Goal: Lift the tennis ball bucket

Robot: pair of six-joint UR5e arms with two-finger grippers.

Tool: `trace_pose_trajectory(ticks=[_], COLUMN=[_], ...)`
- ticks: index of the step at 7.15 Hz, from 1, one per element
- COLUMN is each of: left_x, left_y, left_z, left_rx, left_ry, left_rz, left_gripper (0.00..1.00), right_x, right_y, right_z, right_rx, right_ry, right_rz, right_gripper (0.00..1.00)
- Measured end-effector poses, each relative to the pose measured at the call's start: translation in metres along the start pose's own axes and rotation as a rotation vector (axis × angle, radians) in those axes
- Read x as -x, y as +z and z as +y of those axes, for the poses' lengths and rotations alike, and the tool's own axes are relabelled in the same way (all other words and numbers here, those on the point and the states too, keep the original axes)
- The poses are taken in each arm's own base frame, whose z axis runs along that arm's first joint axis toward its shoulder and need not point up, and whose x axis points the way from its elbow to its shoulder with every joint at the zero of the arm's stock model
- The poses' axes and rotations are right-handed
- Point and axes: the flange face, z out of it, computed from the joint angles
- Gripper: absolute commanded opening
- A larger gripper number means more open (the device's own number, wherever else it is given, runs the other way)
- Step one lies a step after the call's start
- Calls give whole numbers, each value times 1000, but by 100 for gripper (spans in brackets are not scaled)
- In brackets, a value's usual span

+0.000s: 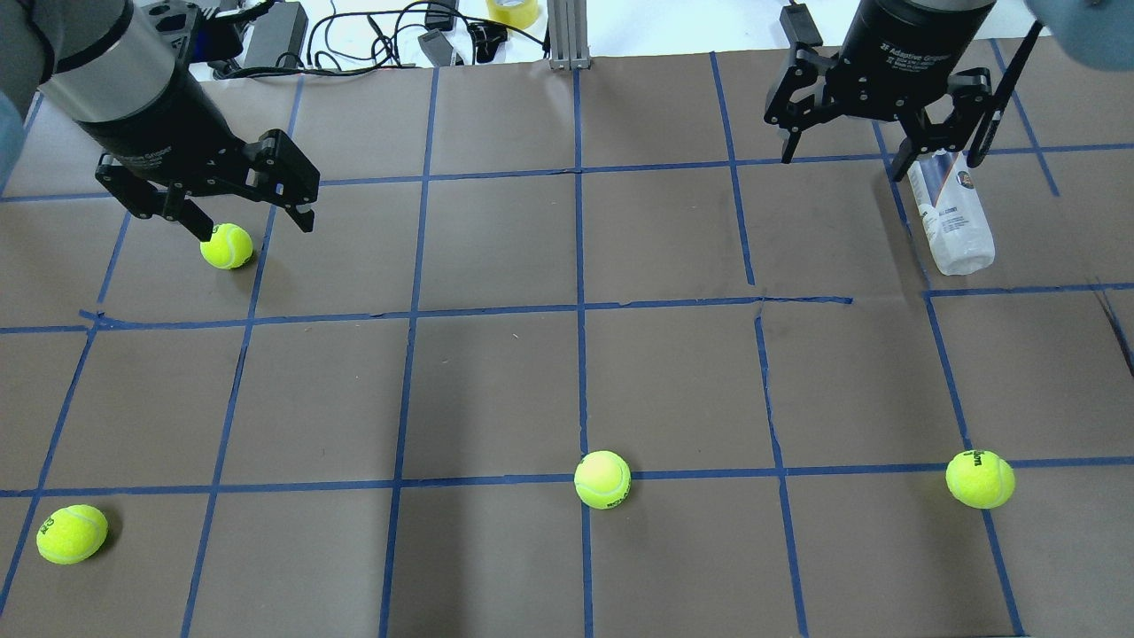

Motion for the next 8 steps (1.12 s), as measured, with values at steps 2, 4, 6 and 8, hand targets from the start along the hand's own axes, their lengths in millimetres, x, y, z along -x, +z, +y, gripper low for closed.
trace_pose_trajectory(ticks=[2, 4, 6, 8], left_x=[1, 1, 1, 1], left_y=[1, 3, 2, 1], left_z=[0, 1, 2, 1], left_rx=[3, 10, 10, 6], left_ry=[-1, -1, -1, -1], left_rz=[-2, -4, -4, -2], left_gripper=[100, 100, 100, 100], right_x=[-1, -3, -31, -80], right_y=[4, 9, 11, 24], right_z=[-5, -11, -33, -78], right_rx=[-2, 3, -15, -61], right_ry=[-119, -222, -256, -243], right_rz=[6, 3, -5, 1], right_gripper=[100, 100, 100, 100])
